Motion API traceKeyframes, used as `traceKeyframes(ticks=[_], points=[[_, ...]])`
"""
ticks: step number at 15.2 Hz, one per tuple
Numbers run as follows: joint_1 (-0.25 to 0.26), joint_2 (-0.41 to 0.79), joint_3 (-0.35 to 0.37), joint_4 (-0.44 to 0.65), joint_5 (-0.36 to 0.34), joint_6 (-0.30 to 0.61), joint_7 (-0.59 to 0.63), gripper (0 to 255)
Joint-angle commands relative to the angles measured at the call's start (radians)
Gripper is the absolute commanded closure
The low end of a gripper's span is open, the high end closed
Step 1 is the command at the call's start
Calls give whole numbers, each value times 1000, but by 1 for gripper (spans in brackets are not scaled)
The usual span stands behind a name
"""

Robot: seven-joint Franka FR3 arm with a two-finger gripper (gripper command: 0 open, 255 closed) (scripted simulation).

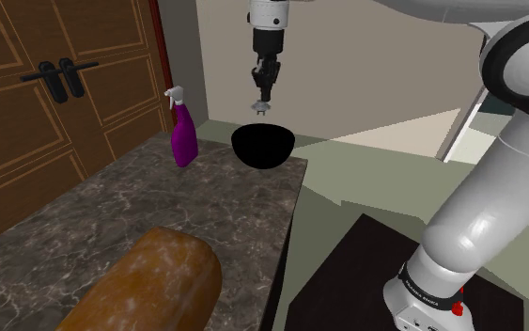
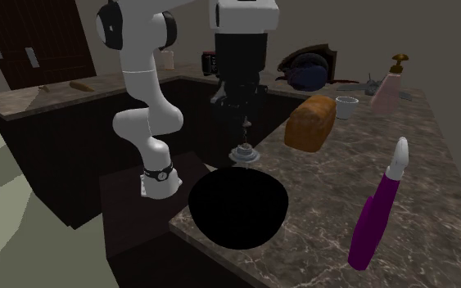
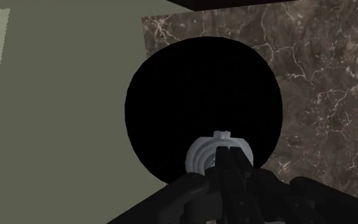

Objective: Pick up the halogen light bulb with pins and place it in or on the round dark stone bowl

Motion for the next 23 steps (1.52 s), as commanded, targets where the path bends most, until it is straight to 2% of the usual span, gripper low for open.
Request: traceKeyframes(ticks=[1, 3, 4, 12, 19, 20, 23], points=[[0, 0, 0, 0, 0, 0, 0, 0], [48, 158, 48, 212, -124, -122, -84, 0], [69, 207, 61, 279, -165, -161, -110, 0], [49, 148, 48, 100, -140, -35, -120, 0], [49, 148, 48, 100, -140, -35, -120, 0], [49, 148, 48, 100, -140, -35, -120, 255], [49, 148, 48, 100, -140, -35, -120, 255]])
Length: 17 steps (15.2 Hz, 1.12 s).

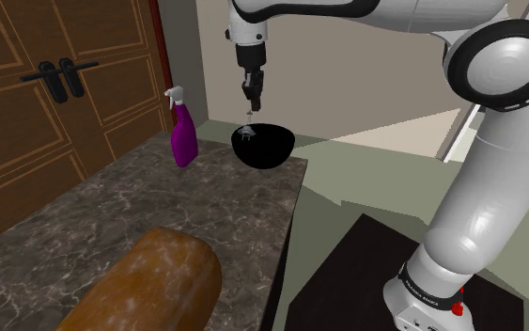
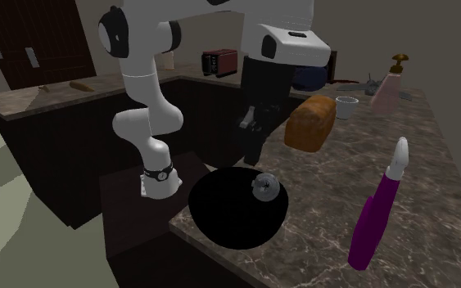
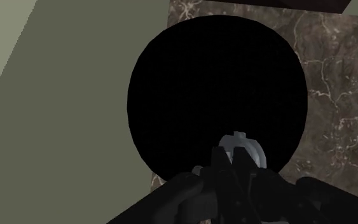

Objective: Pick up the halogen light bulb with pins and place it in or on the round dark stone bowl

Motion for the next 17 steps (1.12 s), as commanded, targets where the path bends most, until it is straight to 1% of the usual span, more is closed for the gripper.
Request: traceKeyframes(ticks=[1, 6, 7, 11, 12, 17], points=[[0, 0, 0, 0, 0, 0, 0, 255], [0, 0, 0, 0, 0, 0, 0, 255], [0, 0, 0, 0, 0, 0, 0, 0], [60, 241, 43, 250, -25, -160, -158, 0], [72, 276, 48, 289, -31, -186, -179, 0], [46, 226, 48, 149, -11, -94, -185, 0]])
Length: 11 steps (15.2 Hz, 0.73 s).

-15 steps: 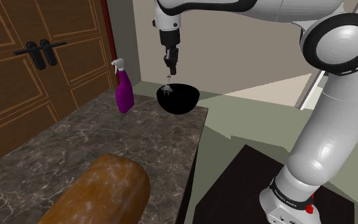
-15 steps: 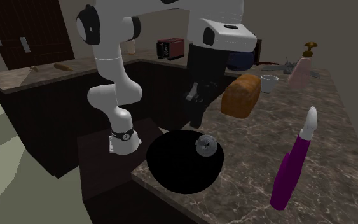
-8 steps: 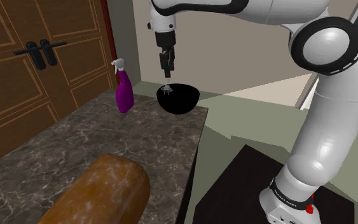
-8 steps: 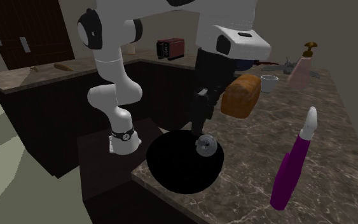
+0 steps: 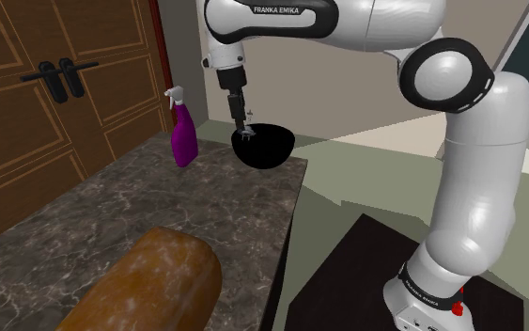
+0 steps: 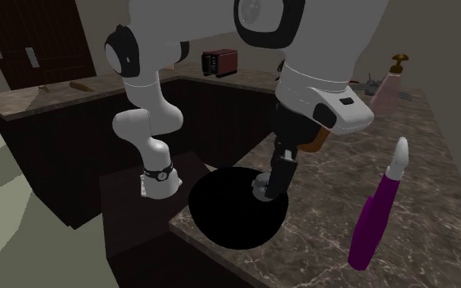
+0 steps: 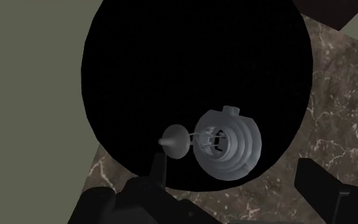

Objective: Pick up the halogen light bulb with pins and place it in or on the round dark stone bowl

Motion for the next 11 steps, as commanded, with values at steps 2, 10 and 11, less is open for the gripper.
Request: traceKeyframes(ticks=[2, 10, 11], points=[[-10, -21, 0, -68, 8, 49, -3, 0], [-12, -25, 0, -82, 10, 58, -3, 0], [-12, -25, 0, -82, 10, 58, -3, 255]])
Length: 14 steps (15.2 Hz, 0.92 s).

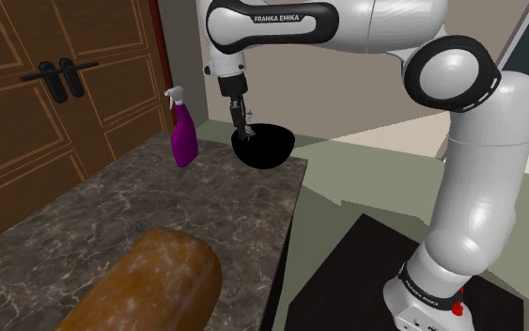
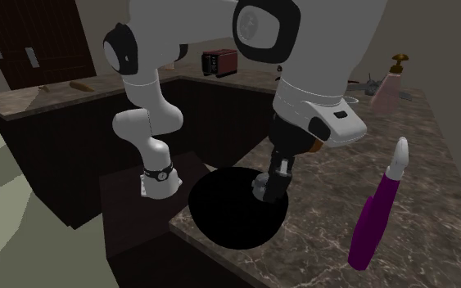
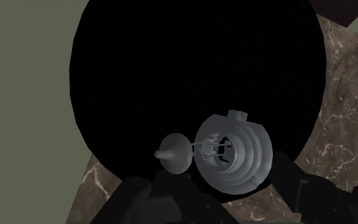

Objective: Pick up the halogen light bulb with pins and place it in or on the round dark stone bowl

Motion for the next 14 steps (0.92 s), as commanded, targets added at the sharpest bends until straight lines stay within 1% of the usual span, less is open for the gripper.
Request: traceKeyframes(ticks=[1, 9, 14], points=[[0, 0, 0, 0, 0, 0, 0, 255], [0, 0, 0, 0, 0, 0, 0, 255], [12, 18, 2, 94, -7, -76, 1, 255]])
